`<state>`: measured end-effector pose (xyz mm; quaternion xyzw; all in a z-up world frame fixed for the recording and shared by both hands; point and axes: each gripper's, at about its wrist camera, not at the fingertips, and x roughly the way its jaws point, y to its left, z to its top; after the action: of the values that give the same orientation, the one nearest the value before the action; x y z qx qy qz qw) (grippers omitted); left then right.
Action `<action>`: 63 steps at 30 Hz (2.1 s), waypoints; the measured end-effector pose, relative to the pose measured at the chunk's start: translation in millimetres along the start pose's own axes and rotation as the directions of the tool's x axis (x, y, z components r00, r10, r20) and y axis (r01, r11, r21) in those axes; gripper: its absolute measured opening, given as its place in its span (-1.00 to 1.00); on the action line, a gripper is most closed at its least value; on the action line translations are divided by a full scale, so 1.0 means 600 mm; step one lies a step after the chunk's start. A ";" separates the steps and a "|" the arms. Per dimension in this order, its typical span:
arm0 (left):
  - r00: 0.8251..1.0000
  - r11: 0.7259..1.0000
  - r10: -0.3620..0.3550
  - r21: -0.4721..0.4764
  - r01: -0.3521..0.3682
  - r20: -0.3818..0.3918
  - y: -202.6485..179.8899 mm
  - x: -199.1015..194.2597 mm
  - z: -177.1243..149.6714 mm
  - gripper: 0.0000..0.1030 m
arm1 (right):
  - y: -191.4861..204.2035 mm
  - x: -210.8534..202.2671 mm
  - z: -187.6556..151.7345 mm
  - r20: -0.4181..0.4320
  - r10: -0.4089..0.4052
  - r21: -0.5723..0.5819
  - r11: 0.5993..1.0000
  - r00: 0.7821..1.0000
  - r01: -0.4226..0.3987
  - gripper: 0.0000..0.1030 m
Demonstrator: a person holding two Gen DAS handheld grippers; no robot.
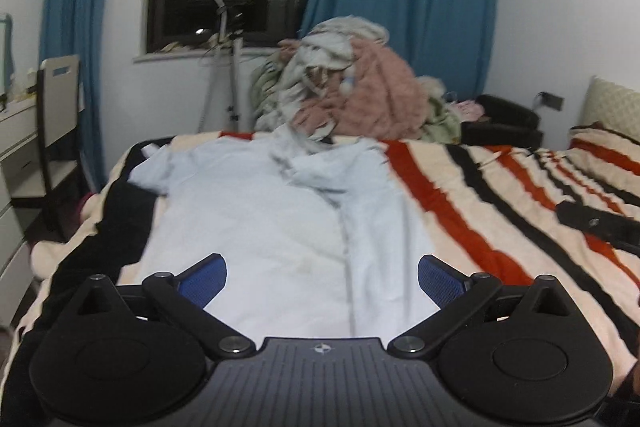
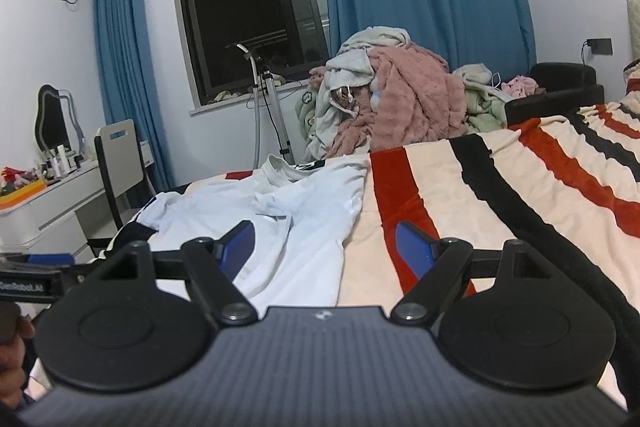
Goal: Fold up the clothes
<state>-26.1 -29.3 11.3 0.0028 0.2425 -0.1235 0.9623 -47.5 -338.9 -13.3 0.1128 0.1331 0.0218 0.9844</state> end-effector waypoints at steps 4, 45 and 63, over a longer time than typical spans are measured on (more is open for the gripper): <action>1.000 0.999 0.022 -0.024 -0.022 -0.004 0.031 -0.005 0.005 0.99 | 0.015 0.050 0.014 -0.083 0.036 -0.026 0.999 0.996 -0.038 0.55; 0.995 0.901 0.072 -0.432 -0.035 0.069 0.300 0.133 -0.031 0.99 | 0.400 0.692 0.103 0.017 0.257 -0.087 0.963 0.966 -0.254 -0.82; 1.000 0.971 -0.026 -0.239 0.025 -0.001 0.172 0.199 -0.052 0.99 | 0.005 0.734 0.018 -0.131 -0.076 0.198 0.975 0.988 0.102 0.47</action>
<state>86.2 44.6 -77.6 -0.1157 0.2576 -0.1057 0.9535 379.8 -305.9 -115.7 0.2053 0.1998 -0.0293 0.9576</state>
